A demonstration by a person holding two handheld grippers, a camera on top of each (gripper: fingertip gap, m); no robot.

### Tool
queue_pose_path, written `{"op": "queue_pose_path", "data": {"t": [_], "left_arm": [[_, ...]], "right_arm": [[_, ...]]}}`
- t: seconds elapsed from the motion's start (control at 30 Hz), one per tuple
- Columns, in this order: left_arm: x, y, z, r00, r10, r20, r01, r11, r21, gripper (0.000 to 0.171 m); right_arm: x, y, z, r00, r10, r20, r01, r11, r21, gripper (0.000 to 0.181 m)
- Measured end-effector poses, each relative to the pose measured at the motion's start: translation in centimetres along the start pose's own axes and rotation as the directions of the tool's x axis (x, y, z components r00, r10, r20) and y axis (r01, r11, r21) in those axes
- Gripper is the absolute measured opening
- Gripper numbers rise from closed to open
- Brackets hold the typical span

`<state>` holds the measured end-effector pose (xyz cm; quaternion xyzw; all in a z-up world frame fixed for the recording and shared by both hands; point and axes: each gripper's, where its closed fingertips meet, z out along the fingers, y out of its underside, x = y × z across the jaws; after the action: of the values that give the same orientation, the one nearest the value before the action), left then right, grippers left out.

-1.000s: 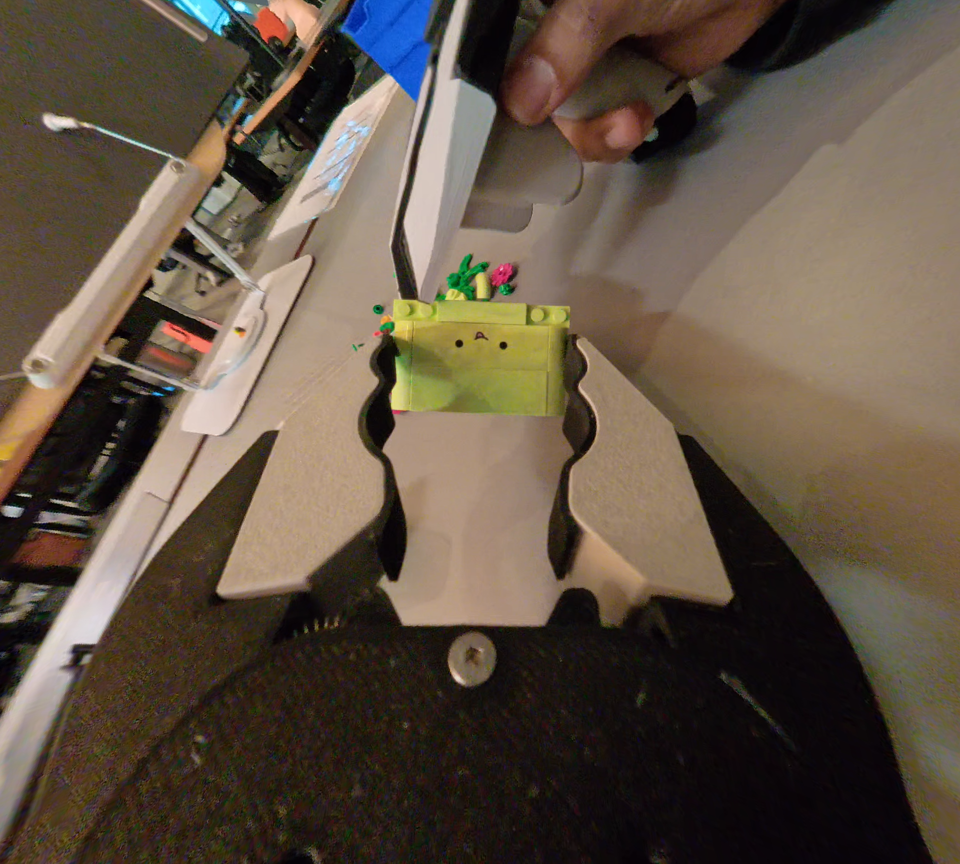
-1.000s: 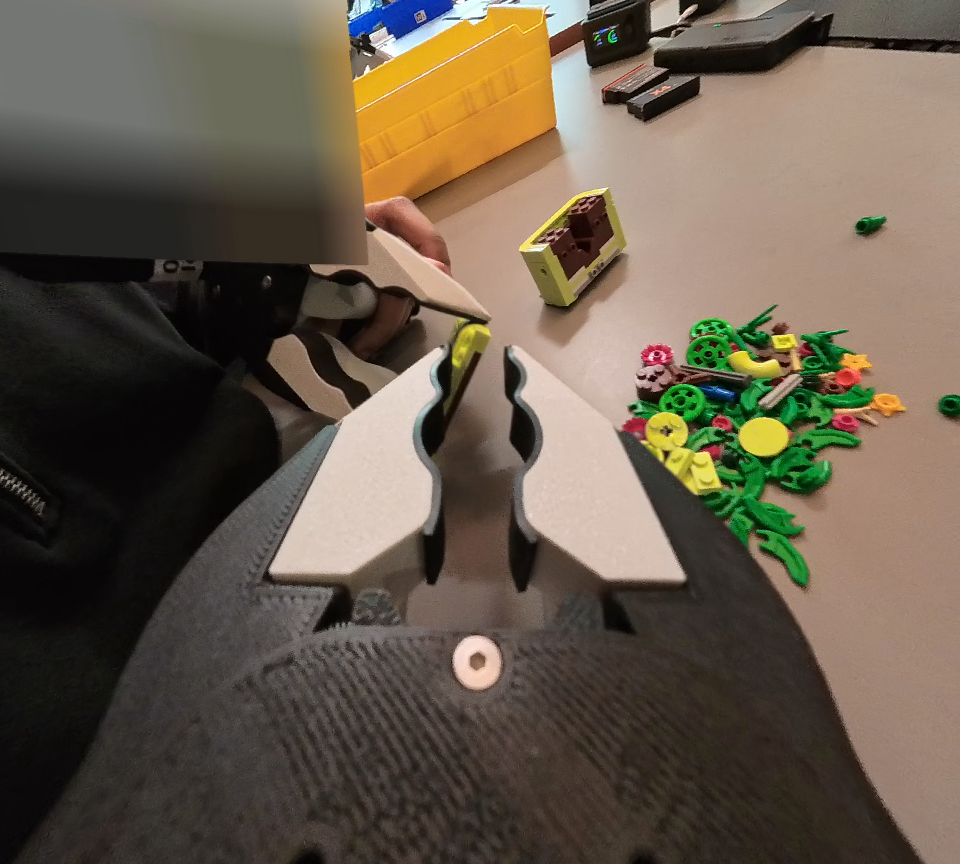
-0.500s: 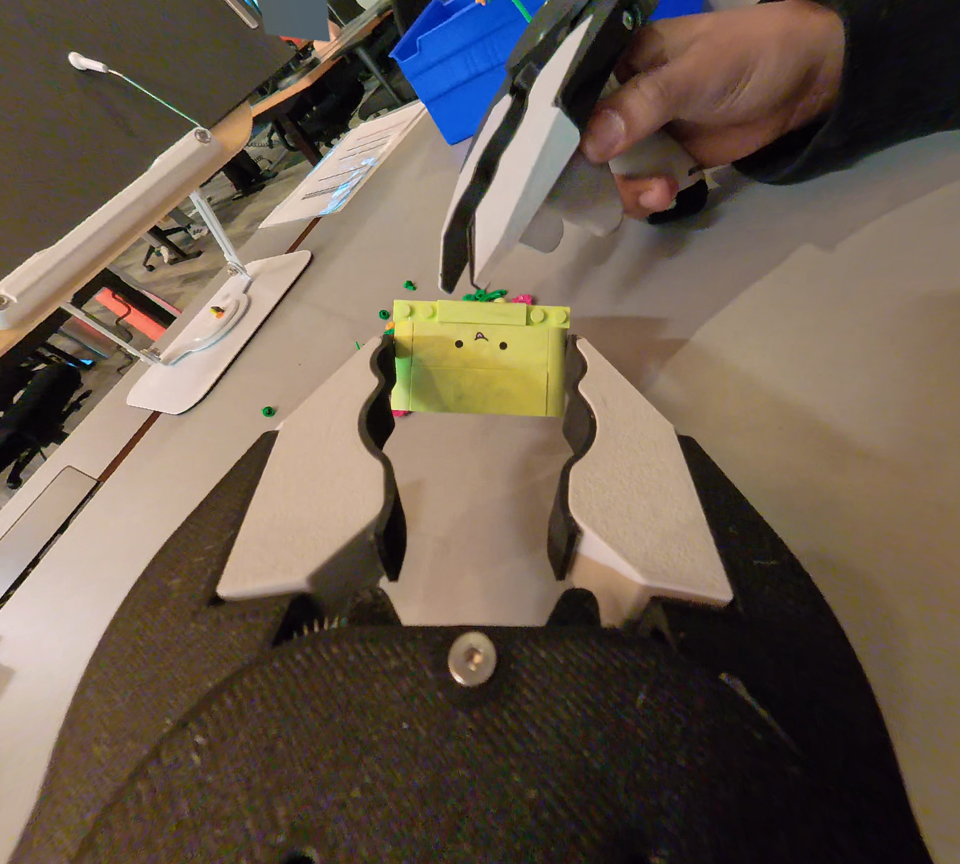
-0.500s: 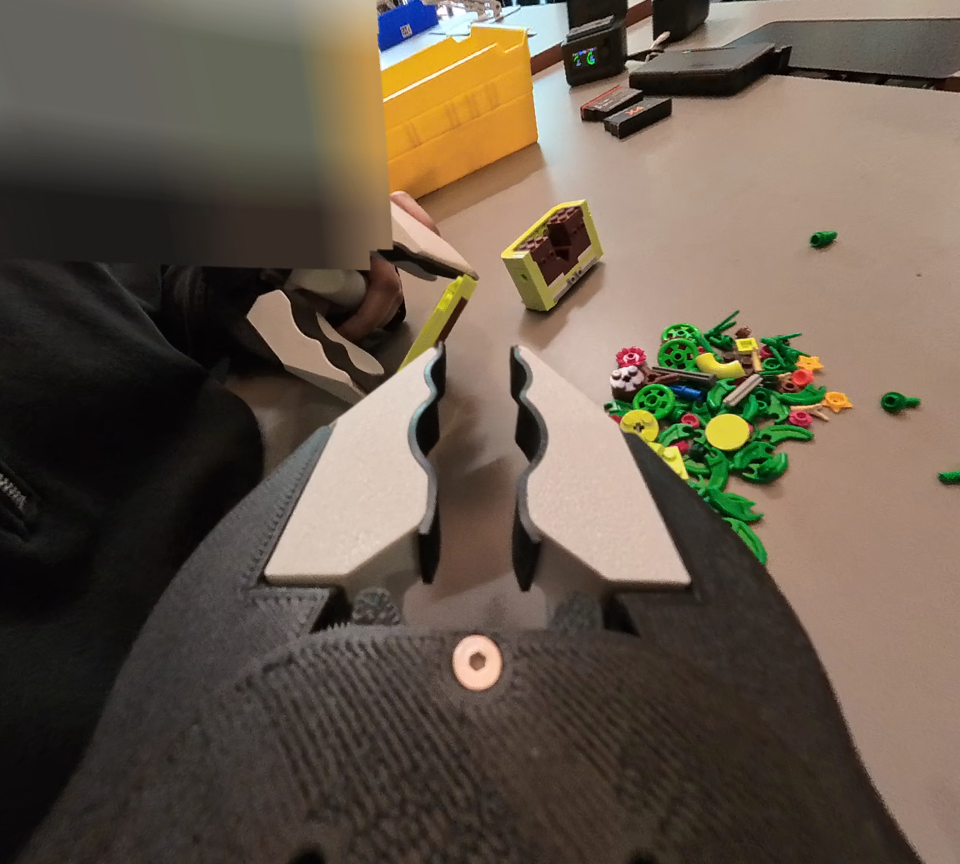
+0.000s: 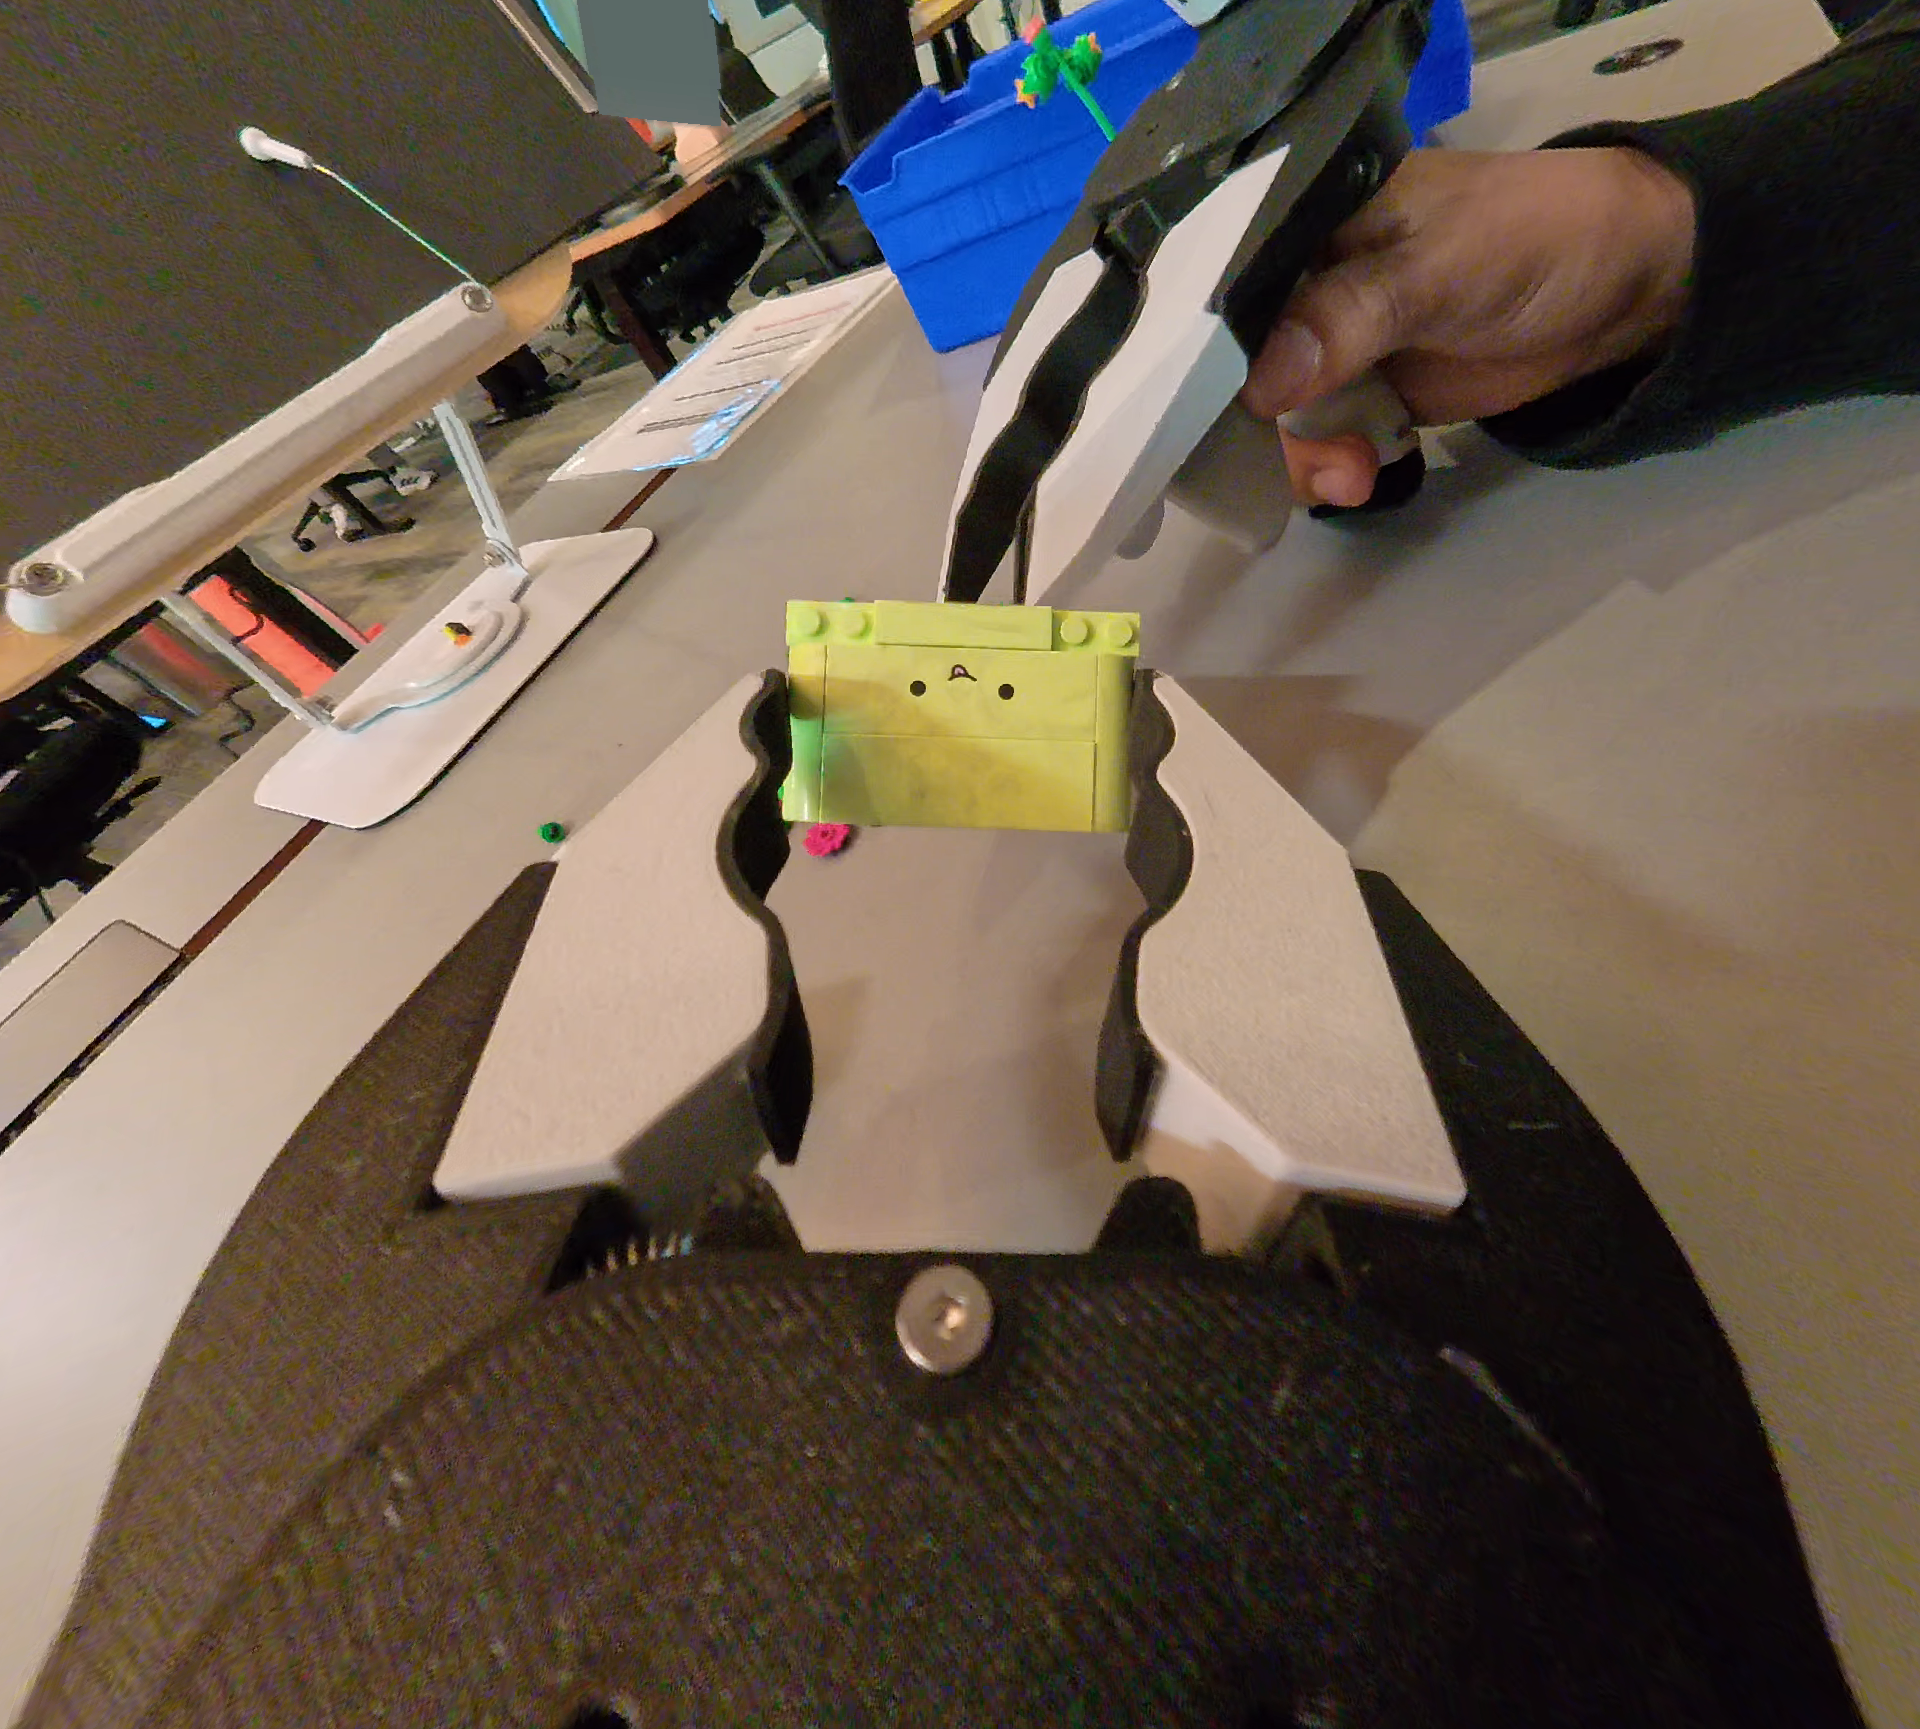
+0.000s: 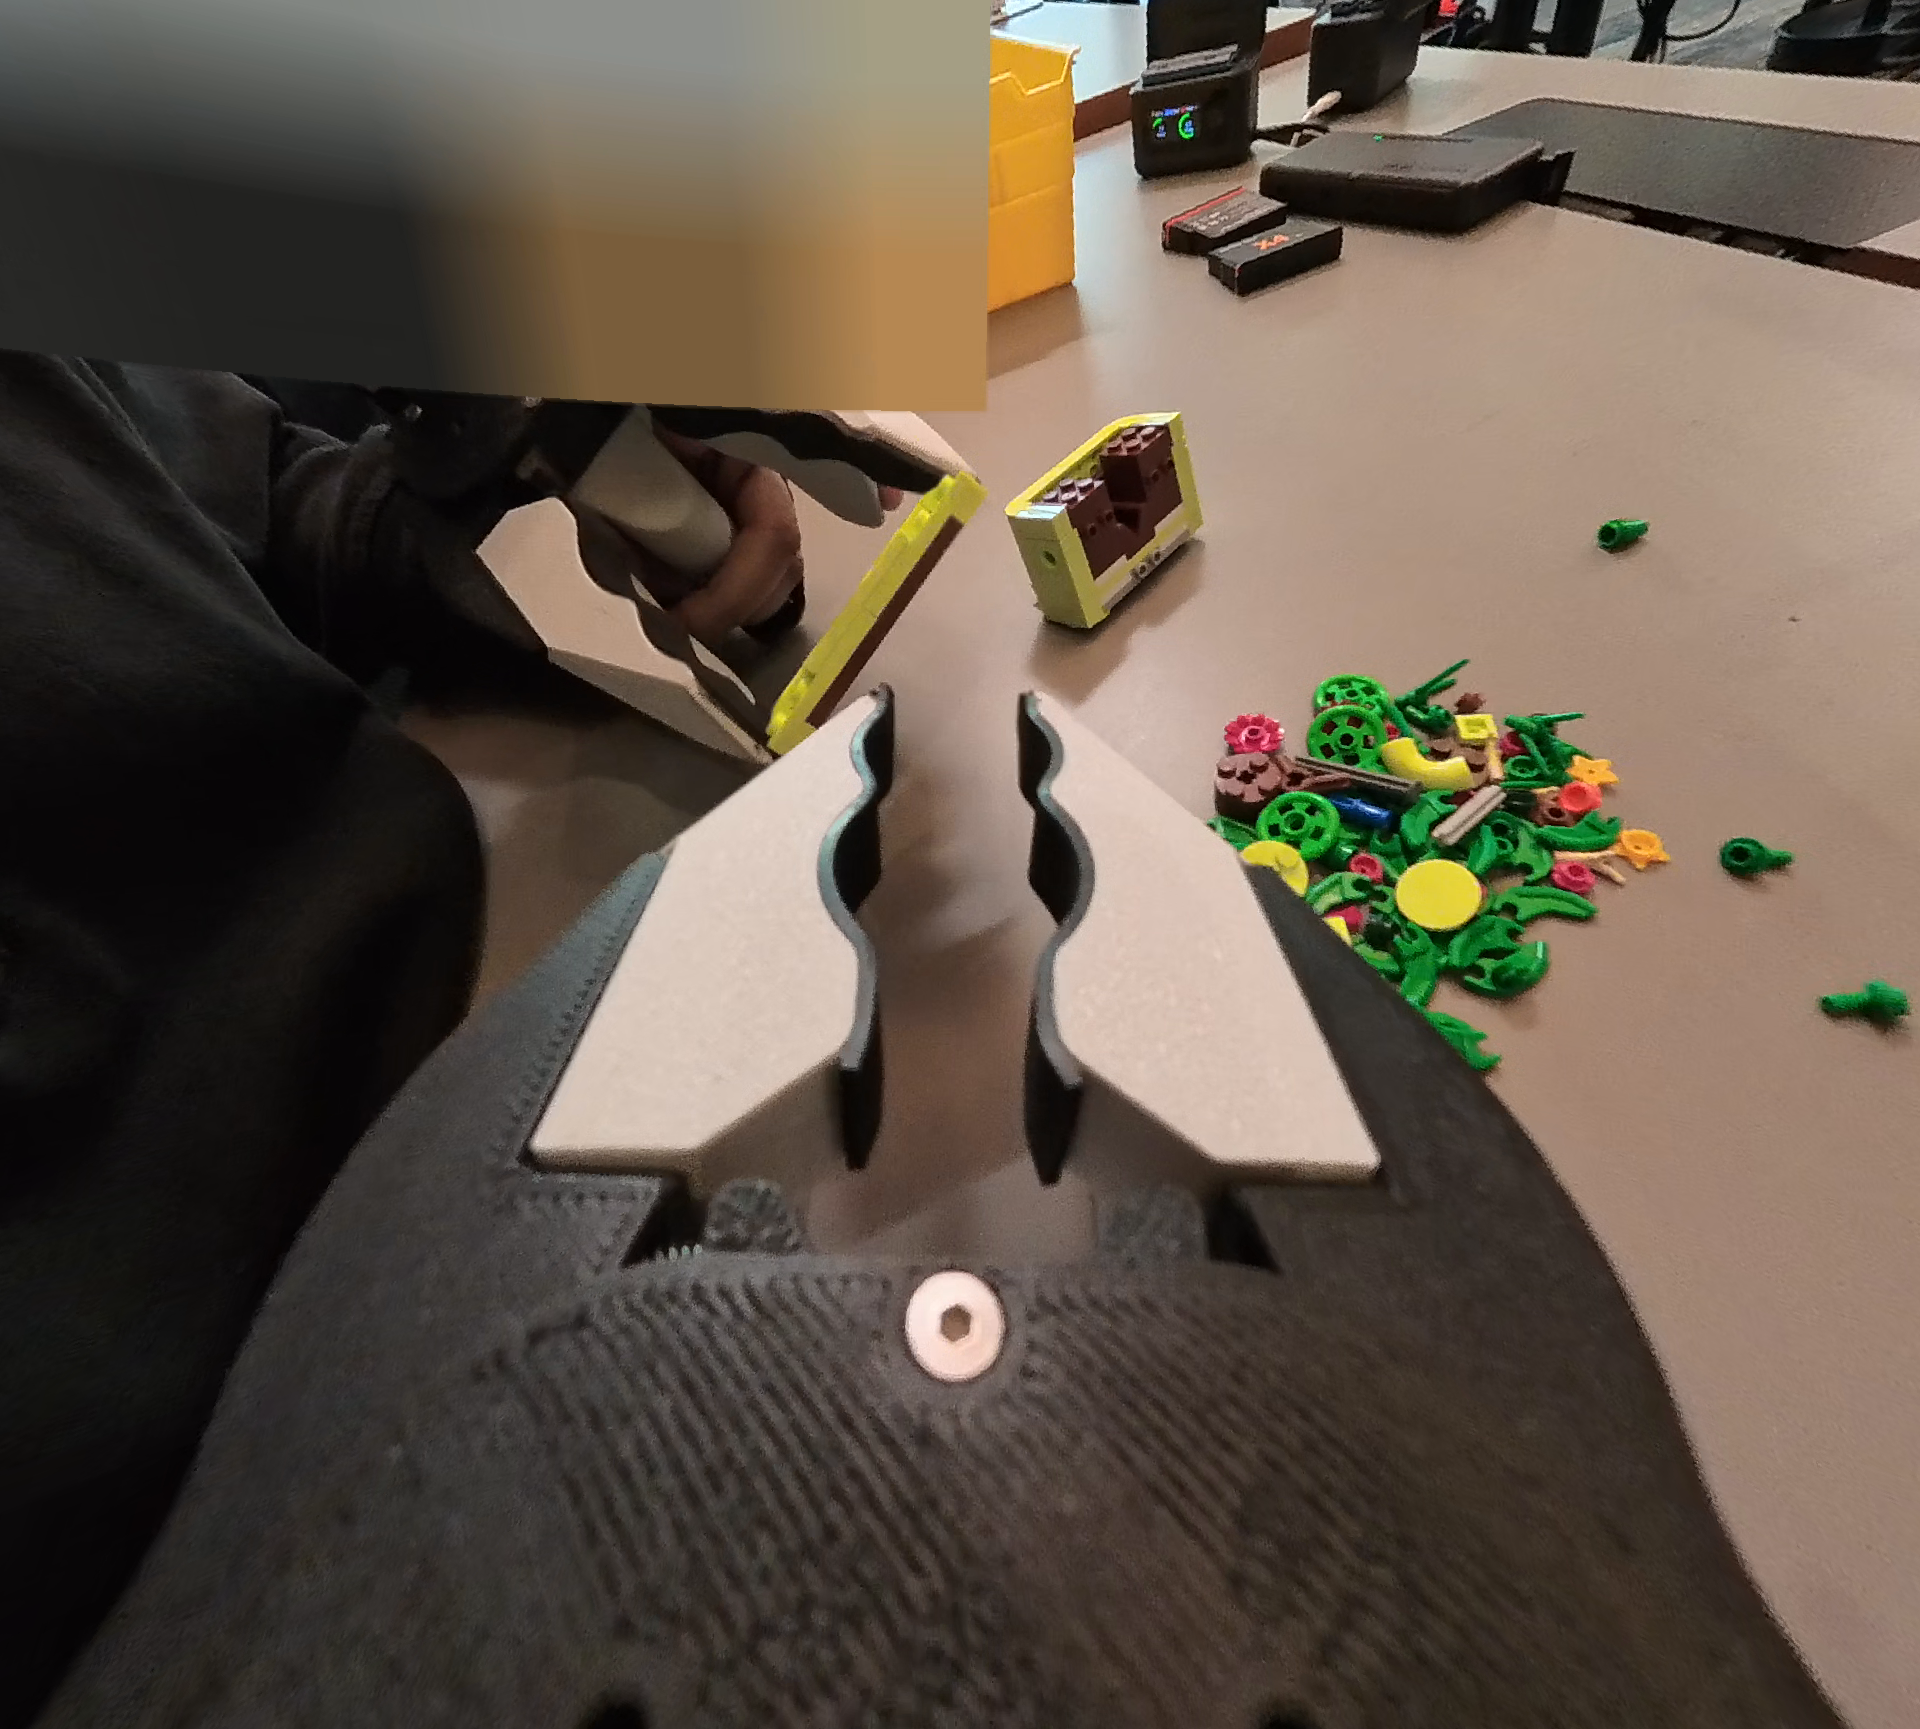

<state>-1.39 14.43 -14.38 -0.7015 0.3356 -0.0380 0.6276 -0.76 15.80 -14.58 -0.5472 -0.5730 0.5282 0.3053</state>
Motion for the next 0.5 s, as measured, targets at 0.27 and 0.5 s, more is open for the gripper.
{"op": "queue_pose_path", "data": {"t": [0.27,0.5], "left_arm": [[-0.43,-0.22,-0.17,0.999,-0.037,-0.001,0.037,0.999,0.020,0.064],[0.02,0.03,0.01,1.000,-0.009,-0.014,0.009,1.000,-0.002,0.064]], "right_arm": [[-0.04,-0.21,-0.07,1.000,0.011,0.012,-0.011,1.000,0.015,0.022],[-0.57,-0.50,-0.02,0.998,0.037,0.053,-0.039,0.999,0.037,0.024]]}}
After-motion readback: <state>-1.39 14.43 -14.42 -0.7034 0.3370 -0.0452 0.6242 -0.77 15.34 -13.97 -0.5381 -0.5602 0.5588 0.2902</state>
